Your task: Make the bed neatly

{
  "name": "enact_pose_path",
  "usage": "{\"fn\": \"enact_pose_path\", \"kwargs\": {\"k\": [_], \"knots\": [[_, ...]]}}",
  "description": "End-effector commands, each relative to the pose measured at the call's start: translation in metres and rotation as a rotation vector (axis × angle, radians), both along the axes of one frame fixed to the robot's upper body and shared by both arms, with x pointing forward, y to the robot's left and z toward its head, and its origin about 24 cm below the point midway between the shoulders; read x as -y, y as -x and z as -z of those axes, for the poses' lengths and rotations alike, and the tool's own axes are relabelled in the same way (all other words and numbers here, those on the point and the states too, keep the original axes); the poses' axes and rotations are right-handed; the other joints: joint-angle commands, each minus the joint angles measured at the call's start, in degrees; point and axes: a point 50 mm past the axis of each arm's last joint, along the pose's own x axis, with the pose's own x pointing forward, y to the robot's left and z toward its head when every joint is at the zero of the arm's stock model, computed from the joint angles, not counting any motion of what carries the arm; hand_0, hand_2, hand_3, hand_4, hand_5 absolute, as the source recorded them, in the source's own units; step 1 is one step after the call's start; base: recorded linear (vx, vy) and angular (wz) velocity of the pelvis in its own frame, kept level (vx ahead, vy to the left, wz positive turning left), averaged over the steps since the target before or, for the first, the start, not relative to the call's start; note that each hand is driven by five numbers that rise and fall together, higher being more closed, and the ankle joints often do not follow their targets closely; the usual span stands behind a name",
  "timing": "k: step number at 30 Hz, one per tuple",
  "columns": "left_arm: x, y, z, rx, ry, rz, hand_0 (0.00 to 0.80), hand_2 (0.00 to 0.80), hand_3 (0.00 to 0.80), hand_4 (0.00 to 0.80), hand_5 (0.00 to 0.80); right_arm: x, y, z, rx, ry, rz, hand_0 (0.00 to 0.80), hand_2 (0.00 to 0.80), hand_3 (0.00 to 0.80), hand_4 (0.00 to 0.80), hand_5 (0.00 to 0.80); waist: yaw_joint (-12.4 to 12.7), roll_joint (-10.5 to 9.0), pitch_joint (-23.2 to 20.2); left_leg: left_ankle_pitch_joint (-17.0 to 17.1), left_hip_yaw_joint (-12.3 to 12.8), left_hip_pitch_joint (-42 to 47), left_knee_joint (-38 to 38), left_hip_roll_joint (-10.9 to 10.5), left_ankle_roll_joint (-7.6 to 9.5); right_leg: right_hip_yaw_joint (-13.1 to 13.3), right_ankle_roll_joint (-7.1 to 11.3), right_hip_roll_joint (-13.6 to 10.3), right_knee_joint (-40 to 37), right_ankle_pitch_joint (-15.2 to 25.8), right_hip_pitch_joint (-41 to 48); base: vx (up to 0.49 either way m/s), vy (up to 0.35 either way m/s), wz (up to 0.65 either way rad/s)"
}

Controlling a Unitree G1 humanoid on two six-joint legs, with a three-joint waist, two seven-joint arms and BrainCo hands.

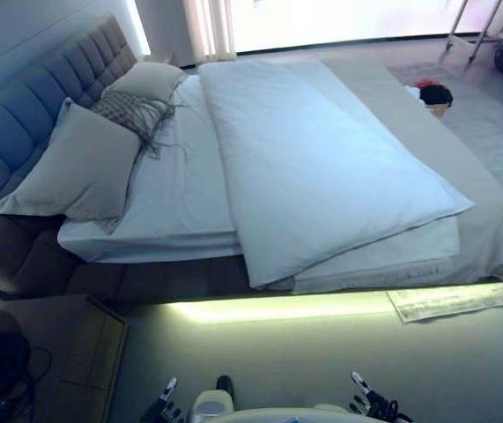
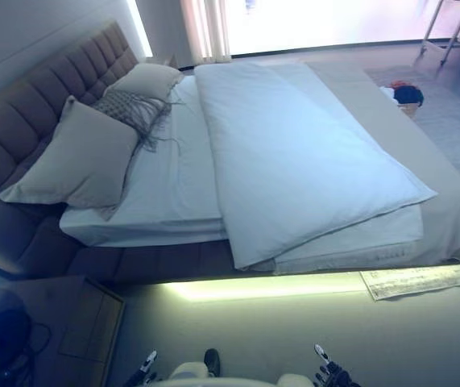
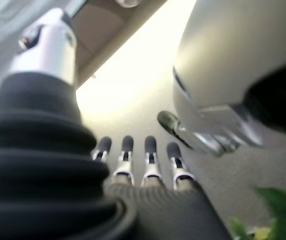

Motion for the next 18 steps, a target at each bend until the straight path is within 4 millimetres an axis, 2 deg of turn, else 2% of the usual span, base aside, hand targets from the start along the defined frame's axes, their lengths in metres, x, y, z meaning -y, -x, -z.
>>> {"fn": "enact_pose_path", "kwargs": {"k": [1, 5, 7, 10, 12, 14, 16, 18], "knots": [[-0.014, -0.011, -0.005, 0.033, -0.041, 0.040, 0.000, 0.000, 0.000, 0.000, 0.000, -0.012, -0.014, -0.001, 0.068, -0.049, 0.002, 0.000, 0.000, 0.000, 0.000, 0.000, 0.4, -2.61, -2.4, 2.7, -2.9, -8.2, 2.2, 0.1, -0.51, -3.6, 0.53, -0.5, -6.4, 2.6, 13.0, 0.233, 0.166, -0.28], [-0.016, -0.011, -0.005, 0.018, -0.042, 0.057, 0.000, 0.000, 0.000, 0.000, 0.000, -0.022, -0.016, 0.000, 0.084, -0.073, -0.007, 0.000, 0.000, 0.000, 0.000, 0.000, 0.9, -3.22, -3.2, 1.5, -3.2, -8.3, 2.9, -1.0, 0.76, -3.8, 1.96, -2.1, -5.8, 2.9, 12.4, 0.188, 0.168, -0.12], [-0.017, -0.012, -0.005, 0.016, -0.042, 0.059, 0.000, 0.000, 0.000, 0.000, 0.000, -0.023, -0.020, 0.000, 0.090, -0.073, 0.006, 0.000, 0.000, 0.000, 0.000, 0.000, 0.8, -3.31, -3.2, 0.7, -3.4, -8.2, 3.2, -1.7, 2.03, -3.5, 2.66, -2.9, -1.8, 3.2, 10.7, 0.132, 0.168, -0.04], [-0.020, -0.015, -0.006, 0.009, -0.054, 0.079, 0.000, 0.000, 0.000, 0.000, 0.000, -0.020, -0.023, -0.001, 0.102, -0.070, 0.027, 0.000, 0.000, 0.000, 0.000, 0.000, 0.2, -3.59, -3.0, -0.6, -3.8, -7.2, 3.1, -3.5, 4.06, -2.3, 2.95, -3.3, 6.4, 7.2, 6.4, 0.121, 0.115, 0.04], [-0.022, -0.019, -0.007, 0.013, -0.065, 0.087, 0.000, 0.000, 0.000, 0.000, 0.000, -0.020, -0.027, -0.002, 0.116, -0.076, 0.025, 0.000, 0.000, 0.000, 0.000, 0.000, -0.5, -3.49, -2.6, -1.0, -3.5, -5.7, 2.5, -3.7, 4.34, -2.4, 2.72, -3.6, 6.2, 8.6, 2.5, 0.112, 0.027, 0.02], [-0.024, -0.026, -0.009, 0.033, -0.069, 0.082, 0.000, 0.000, 0.000, 0.000, 0.000, -0.020, -0.032, -0.004, 0.136, -0.080, 0.019, 0.000, 0.000, 0.000, 0.000, 0.000, -1.1, -2.89, -1.9, -1.0, -2.8, -4.3, 1.8, -3.0, 3.74, -3.0, 2.35, -3.8, 3.7, 9.0, -0.9, 0.057, -0.042, -0.03], [-0.025, -0.039, -0.012, 0.077, -0.069, 0.071, 0.000, 0.000, 0.000, 0.000, 0.000, -0.018, -0.043, -0.007, 0.169, -0.079, 0.023, 0.000, 0.000, 0.000, 0.000, 0.000, -1.9, -2.68, -0.5, -1.4, -2.0, -3.0, 1.4, -2.6, 2.88, -3.1, 2.97, -4.8, -1.5, 13.7, -6.7, -0.031, -0.131, -0.18], [-0.026, -0.054, -0.016, 0.121, -0.074, 0.057, 0.000, 0.000, 0.000, 0.000, 0.000, -0.018, -0.056, -0.011, 0.202, -0.081, 0.026, 0.000, 0.000, 0.000, 0.000, 0.000, -2.7, -3.31, 1.1, -3.6, -1.2, -1.9, 1.7, -2.5, 2.21, -4.2, 4.99, -6.7, -8.1, 21.7, -13.4, 0.001, -0.215, -0.19]]}}
